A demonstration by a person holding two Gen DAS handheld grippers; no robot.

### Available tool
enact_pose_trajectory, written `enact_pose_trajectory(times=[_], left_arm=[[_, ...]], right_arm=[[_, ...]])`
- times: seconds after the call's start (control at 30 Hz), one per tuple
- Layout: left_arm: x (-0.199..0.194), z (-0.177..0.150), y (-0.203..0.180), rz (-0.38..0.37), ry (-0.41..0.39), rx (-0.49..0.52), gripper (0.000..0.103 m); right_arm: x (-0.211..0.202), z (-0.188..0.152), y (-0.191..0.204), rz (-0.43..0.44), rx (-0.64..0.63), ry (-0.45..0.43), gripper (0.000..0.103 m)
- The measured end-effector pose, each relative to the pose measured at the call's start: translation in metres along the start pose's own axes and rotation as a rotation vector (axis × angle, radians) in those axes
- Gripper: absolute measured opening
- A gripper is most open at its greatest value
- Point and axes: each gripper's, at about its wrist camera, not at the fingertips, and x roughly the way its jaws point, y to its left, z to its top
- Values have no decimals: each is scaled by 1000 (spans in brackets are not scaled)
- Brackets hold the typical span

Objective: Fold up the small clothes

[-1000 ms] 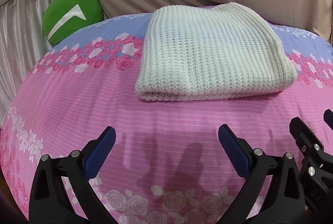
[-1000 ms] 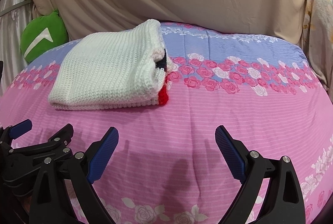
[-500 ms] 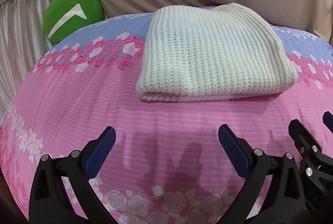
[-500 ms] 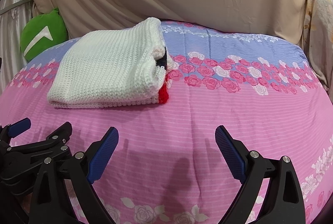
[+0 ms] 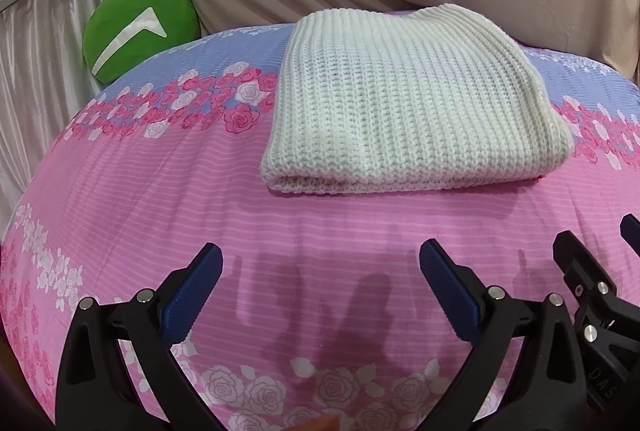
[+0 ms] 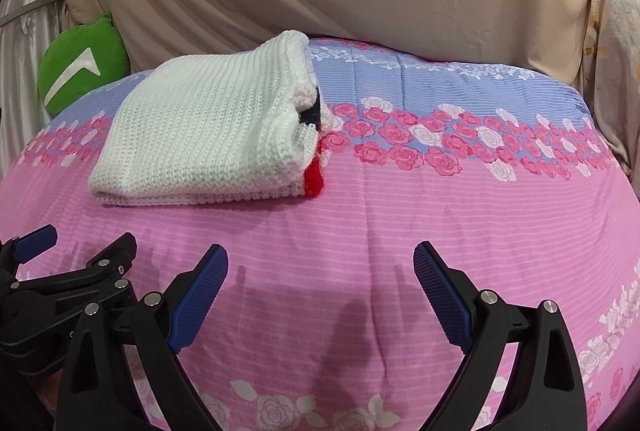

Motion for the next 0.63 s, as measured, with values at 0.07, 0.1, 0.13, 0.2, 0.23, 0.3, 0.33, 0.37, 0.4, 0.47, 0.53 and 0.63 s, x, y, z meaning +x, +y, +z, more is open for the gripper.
enact_pose_trajectory(times=[0.07, 0.1, 0.13, 0.2, 0.23, 0.3, 0.33, 0.37, 0.4, 0.47, 0.53, 0.63], left_arm=[[3, 0, 0, -19, 16, -3, 97], [4, 0, 1, -31, 24, -8, 97], [5, 0, 1, -38, 25, -8, 97], [4, 0, 1, -35, 15, -6, 97], [4, -1, 1, -26, 11, -4, 97], [3, 0, 2, -30, 8, -7, 97], [3, 0, 2, -34, 8, -10, 97], [2, 0, 3, -33, 7, -13, 97], [2, 1, 4, -26, 9, -16, 97], [1, 1, 6, -33, 10, -21, 97], [0, 2, 6, -40, 12, -20, 97], [-1, 2, 6, -34, 10, -18, 97]], right_arm=[[0, 0, -1, 2, 2, 0, 92], [0, 0, -1, 1, 1, -2, 92], [0, 0, 0, 1, 0, -2, 92], [-1, 0, 0, 2, -2, -2, 92], [-1, 0, 1, 2, -4, -2, 92], [-2, 0, 1, -1, -5, -5, 92], [-2, 1, 1, -5, -5, -6, 92], [-1, 1, 0, -7, -3, -6, 92], [-1, 1, -1, -5, 0, -4, 92], [-1, 2, -1, -7, 0, -5, 92], [-1, 2, 0, -10, -3, -6, 92], [-1, 3, 1, -11, -5, -7, 92]])
